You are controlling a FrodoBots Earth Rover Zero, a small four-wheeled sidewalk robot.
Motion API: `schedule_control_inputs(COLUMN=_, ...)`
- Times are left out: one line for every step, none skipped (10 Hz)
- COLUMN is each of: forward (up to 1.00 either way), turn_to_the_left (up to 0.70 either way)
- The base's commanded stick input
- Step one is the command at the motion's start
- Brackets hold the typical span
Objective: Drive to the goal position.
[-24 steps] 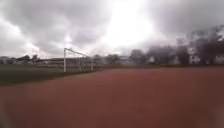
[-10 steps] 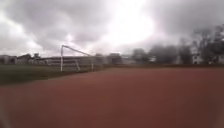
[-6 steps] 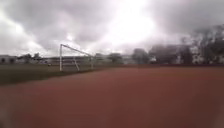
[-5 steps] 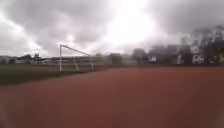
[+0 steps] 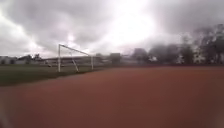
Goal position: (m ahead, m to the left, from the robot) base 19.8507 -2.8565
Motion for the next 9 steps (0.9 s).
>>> schedule_control_inputs(forward=0.7, turn_to_the_left=0.0)
schedule_control_inputs(forward=0.7, turn_to_the_left=0.0)
schedule_control_inputs(forward=0.7, turn_to_the_left=0.0)
schedule_control_inputs(forward=0.7, turn_to_the_left=-0.02)
schedule_control_inputs(forward=0.7, turn_to_the_left=-0.17)
schedule_control_inputs(forward=0.7, turn_to_the_left=-0.33)
schedule_control_inputs(forward=0.7, turn_to_the_left=-0.35)
schedule_control_inputs(forward=0.7, turn_to_the_left=-0.35)
schedule_control_inputs(forward=0.7, turn_to_the_left=-0.23)
